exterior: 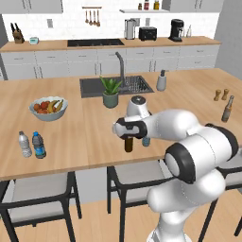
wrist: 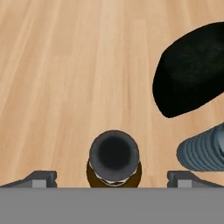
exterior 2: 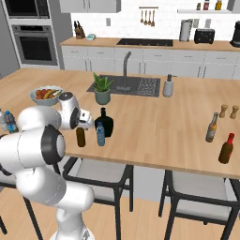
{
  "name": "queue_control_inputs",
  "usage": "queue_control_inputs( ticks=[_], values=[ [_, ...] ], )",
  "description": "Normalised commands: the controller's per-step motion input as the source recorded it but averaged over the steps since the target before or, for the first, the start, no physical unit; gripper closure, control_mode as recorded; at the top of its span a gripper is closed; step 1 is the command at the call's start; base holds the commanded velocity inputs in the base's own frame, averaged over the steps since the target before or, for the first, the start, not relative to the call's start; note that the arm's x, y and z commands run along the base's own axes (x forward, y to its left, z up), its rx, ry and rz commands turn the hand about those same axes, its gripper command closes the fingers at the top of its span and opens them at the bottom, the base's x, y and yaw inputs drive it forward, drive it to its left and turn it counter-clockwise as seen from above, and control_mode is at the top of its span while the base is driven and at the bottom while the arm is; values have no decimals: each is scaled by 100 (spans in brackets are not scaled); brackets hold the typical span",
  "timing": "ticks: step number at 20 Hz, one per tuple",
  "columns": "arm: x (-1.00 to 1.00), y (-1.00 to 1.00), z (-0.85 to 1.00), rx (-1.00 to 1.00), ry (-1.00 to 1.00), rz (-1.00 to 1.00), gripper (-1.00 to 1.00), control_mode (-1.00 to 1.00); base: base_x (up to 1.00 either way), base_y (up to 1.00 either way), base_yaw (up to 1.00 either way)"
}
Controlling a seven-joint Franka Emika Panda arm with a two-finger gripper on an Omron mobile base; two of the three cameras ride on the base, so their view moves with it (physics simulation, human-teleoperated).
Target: Move the plastic bottles in the middle to the plastics group, and the glass bottles in the middle to the glass group.
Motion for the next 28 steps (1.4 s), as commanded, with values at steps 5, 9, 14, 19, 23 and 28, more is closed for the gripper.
queue_control_inputs(
  ticks=[5,9,14,19,23,28],
  values=[
    [2,0,-7,0,0,0,-100,-100,0,0,0],
    [-1,0,0,0,-1,0,-100,-100,0,0,0],
    [-2,0,0,0,-1,0,-100,-100,0,0,0],
    [-1,0,0,0,0,0,100,-100,0,0,0],
    [-3,0,0,0,-1,0,100,-100,0,0,0],
    [-8,0,0,0,-1,0,100,-100,0,0,0]
  ],
)
